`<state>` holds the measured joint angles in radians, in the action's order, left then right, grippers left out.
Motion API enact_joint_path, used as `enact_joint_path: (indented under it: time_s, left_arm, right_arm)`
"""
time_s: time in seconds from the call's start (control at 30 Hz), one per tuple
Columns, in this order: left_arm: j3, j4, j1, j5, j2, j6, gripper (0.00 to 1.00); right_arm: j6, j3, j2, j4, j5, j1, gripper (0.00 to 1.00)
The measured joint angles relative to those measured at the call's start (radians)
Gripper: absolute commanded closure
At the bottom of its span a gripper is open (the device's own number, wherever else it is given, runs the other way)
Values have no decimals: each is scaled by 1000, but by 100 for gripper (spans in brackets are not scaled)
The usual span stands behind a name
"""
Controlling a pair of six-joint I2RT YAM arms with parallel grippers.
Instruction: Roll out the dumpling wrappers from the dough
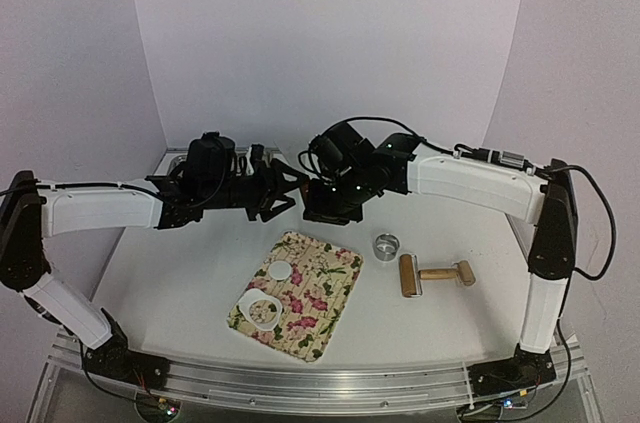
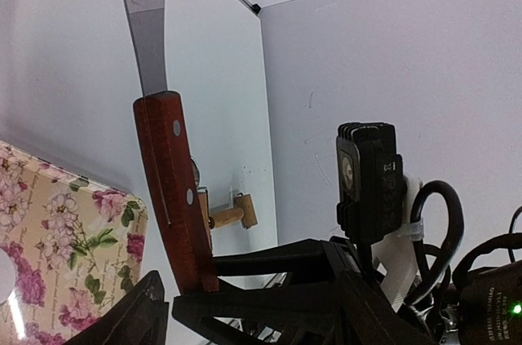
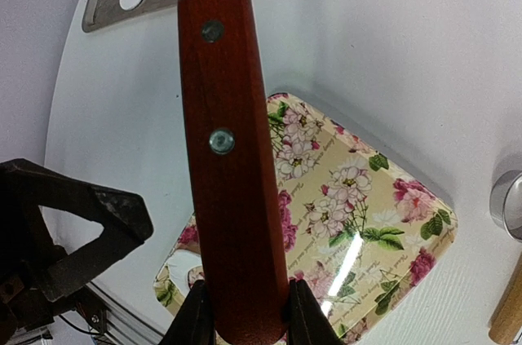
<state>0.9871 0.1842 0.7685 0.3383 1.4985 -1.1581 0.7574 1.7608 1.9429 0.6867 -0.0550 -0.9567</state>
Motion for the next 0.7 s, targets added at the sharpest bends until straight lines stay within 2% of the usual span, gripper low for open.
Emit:
enact_joint_path:
  time_s: [0.2, 0.43, 0.57, 0.7]
  left_arm:
    - [0, -9, -22, -2, 10, -1, 0]
    - [18, -18, -186, 108, 20, 37, 1]
    - [93, -56, -201, 142, 68, 86, 1]
    - [106, -73, -209, 159, 90, 87, 4]
  right_arm:
    - [-7, 9, 2, -2, -4, -6, 100]
    - [-68, -1, 0, -6, -39, -15, 100]
    - [-110, -26, -4, -5, -58, -35, 100]
    - [-144, -47, -17, -4, -70, -58, 100]
